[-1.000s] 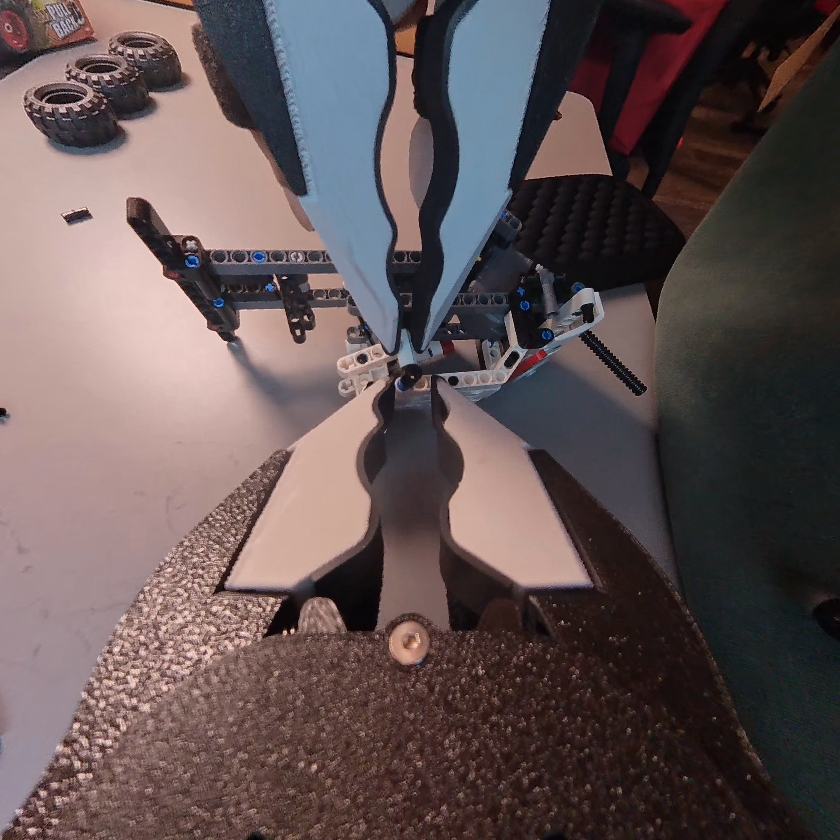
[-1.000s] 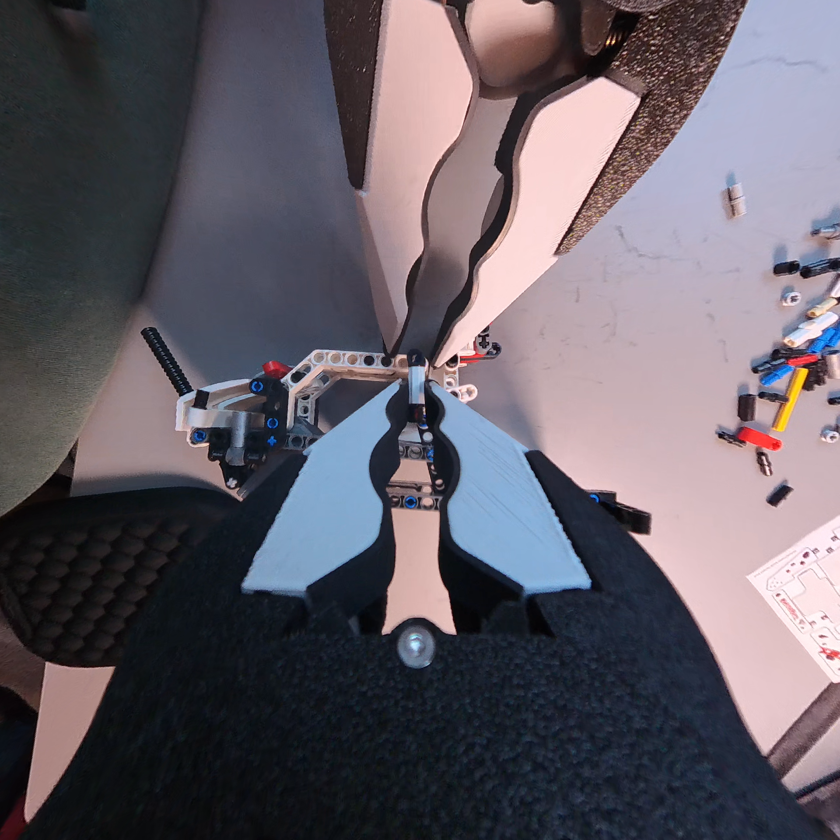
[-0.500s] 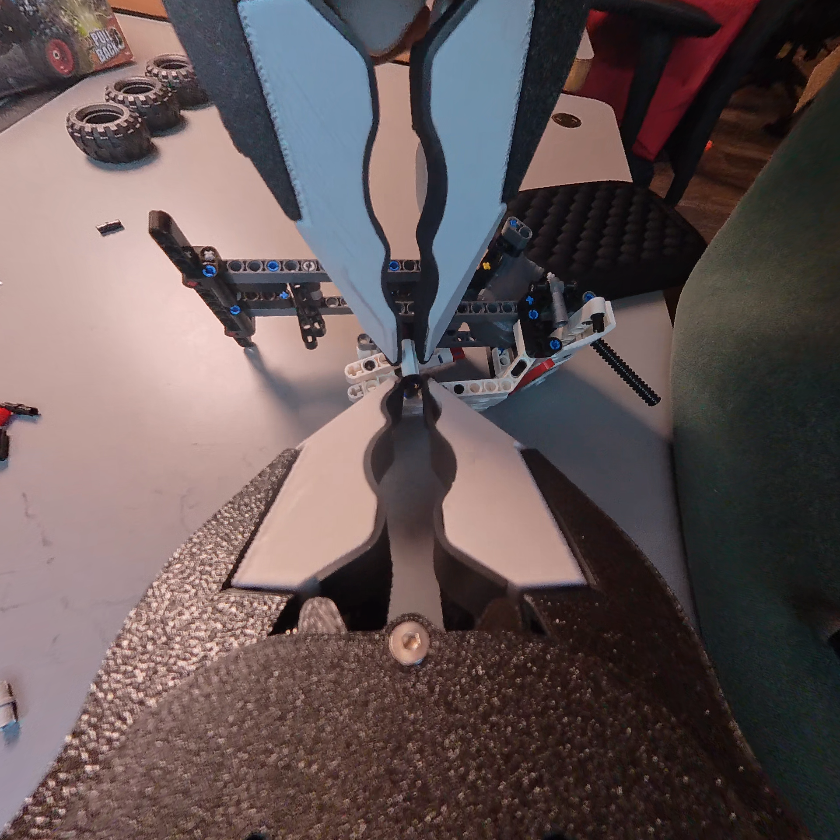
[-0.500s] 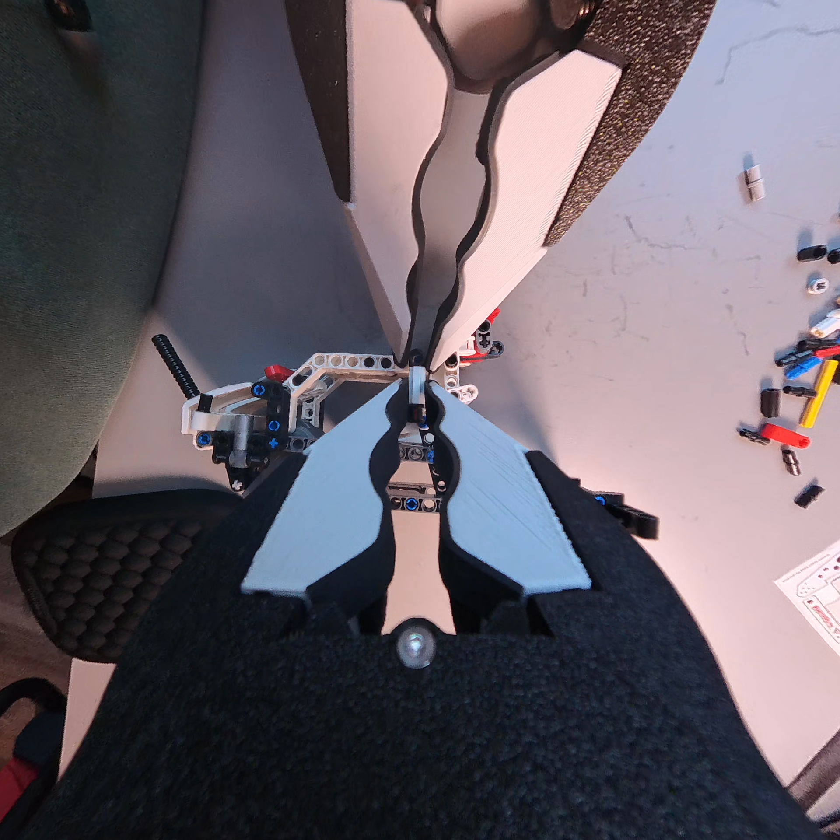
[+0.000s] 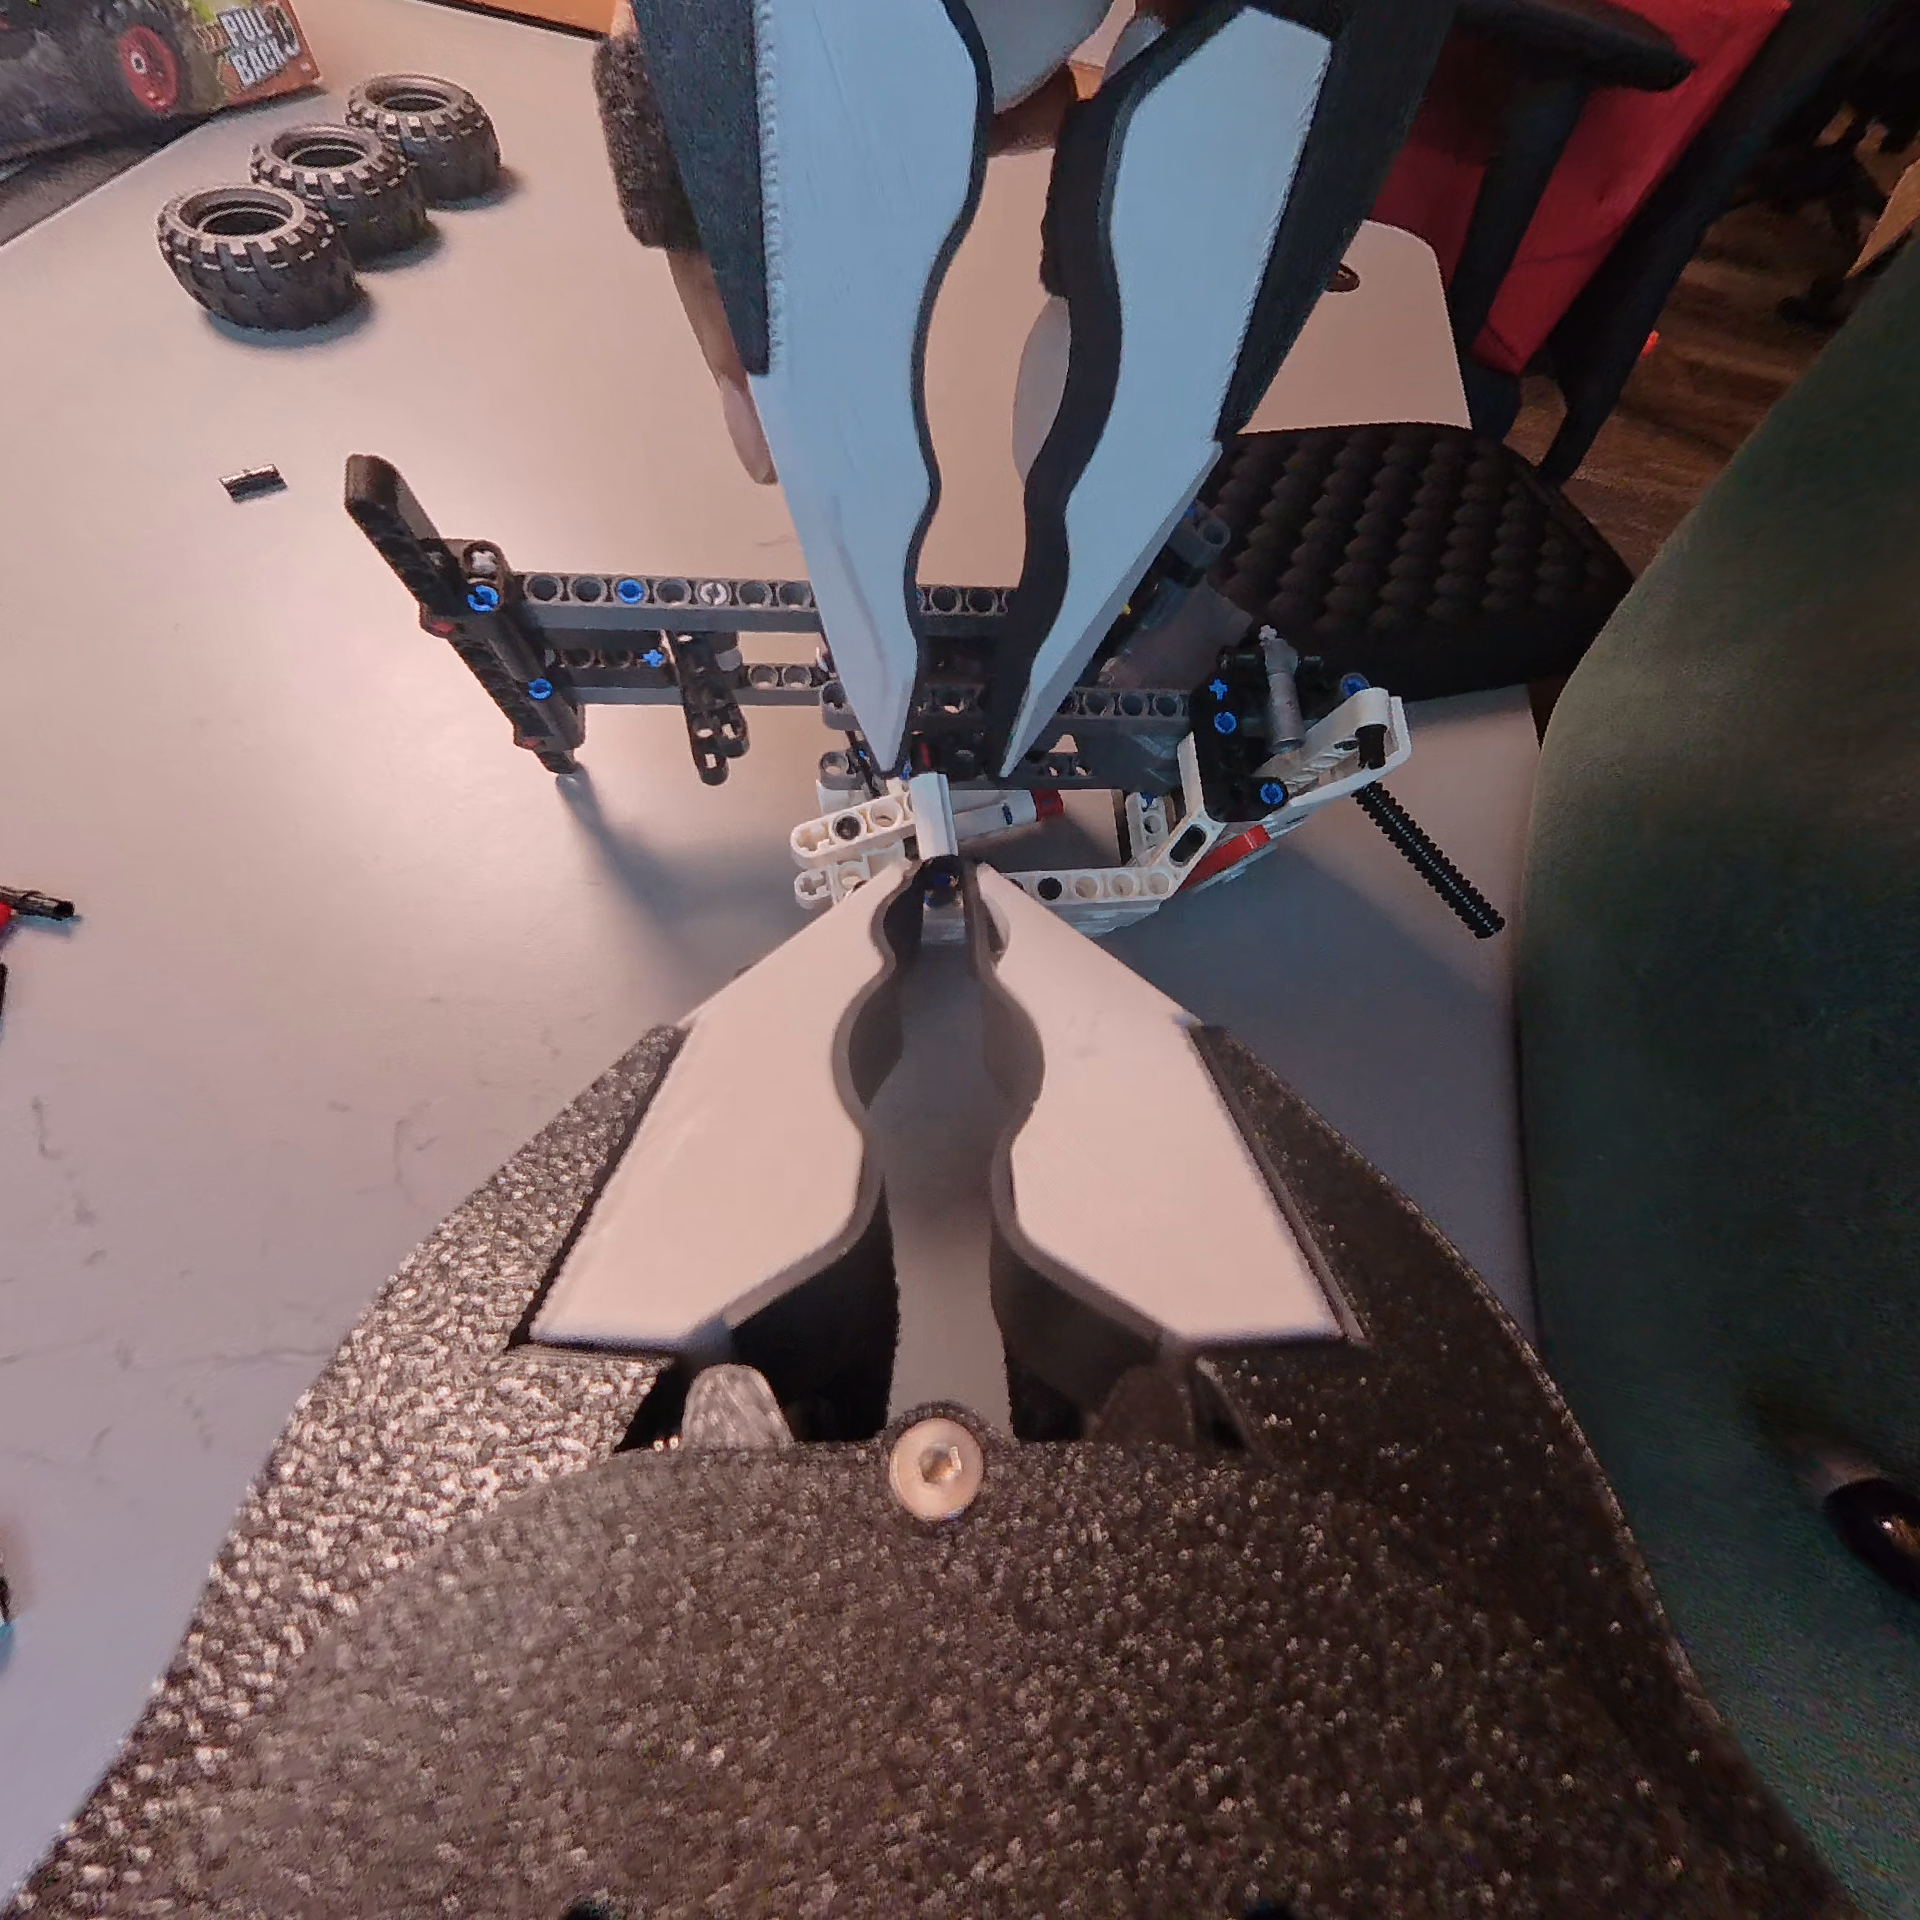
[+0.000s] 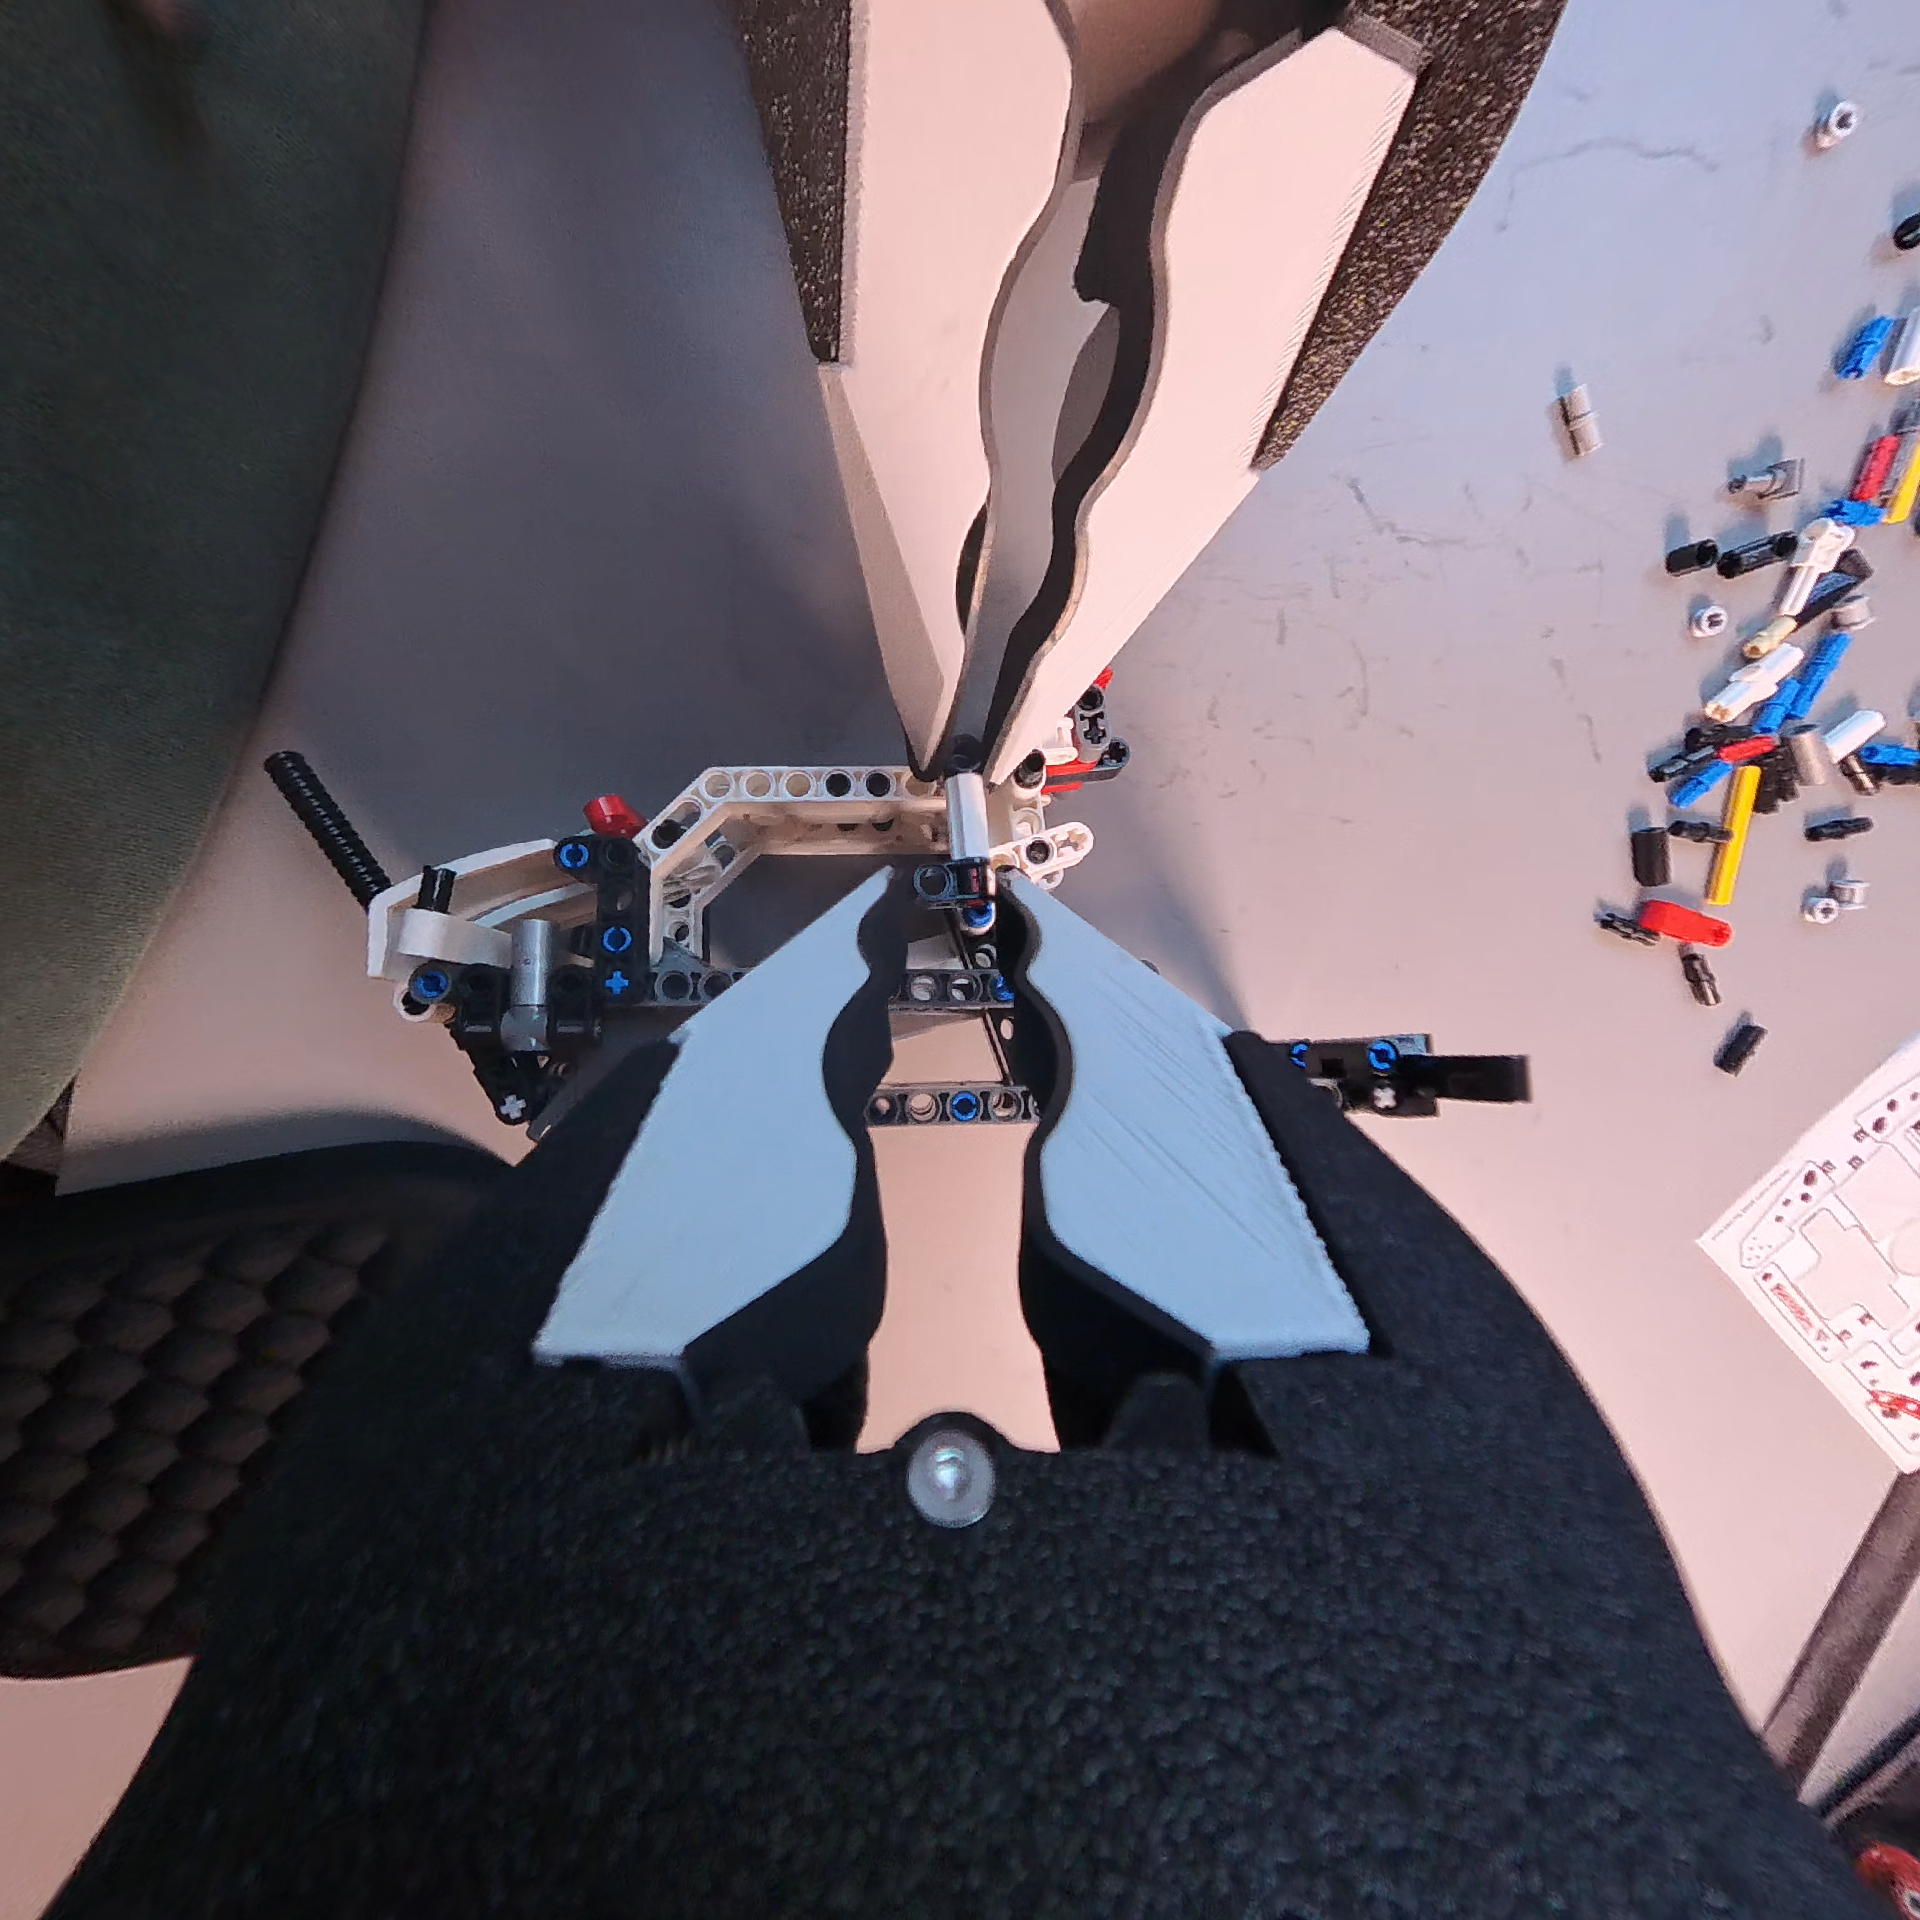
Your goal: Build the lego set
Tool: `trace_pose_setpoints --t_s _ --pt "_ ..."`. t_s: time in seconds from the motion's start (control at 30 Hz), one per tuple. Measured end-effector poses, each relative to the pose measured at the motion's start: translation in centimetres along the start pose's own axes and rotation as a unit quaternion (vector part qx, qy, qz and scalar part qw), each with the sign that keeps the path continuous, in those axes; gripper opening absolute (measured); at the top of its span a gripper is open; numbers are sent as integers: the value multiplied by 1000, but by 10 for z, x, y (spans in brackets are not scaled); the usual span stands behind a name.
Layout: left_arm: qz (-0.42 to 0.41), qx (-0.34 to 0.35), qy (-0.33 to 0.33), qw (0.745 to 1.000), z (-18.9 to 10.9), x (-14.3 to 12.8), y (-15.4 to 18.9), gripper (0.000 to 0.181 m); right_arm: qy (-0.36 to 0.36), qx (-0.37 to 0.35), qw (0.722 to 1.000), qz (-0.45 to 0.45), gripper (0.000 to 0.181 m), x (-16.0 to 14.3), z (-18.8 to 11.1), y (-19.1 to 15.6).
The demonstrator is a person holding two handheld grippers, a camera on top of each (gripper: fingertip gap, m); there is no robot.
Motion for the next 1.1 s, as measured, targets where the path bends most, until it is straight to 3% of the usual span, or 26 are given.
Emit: trace_pose_setpoints --t_s 0.3,0.5,0.73,0.87,1.1 --pt "21 25 -4 999 2 1 4 6 21 10 998 59 15 -5 -2 0" --pt "20 24 2 999 3 0 4 7 34 -6 999 32 15 -6 -3 -1" --pt "-9 1 22 1000 1 -2 0 7 64 -133 985 -89 22 -12 -1 -19" --pt "-20 -12 31 999 1 -2 -1 7 78 -210 966 -126 15 -14 4 -28" --pt "2 -7 20 1000 3 -1 2 6 92 -199 968 -121 15 -8 -4 -28"
Point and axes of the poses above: each gripper's, where its closed fingertips meet, z out along the fingers, x out of its top, y = z × x across the jaws, the point moved 8 cm from there along -z, back along the fingers, and after that the axes turned 11 degrees about -x, right-handed, at the moved point
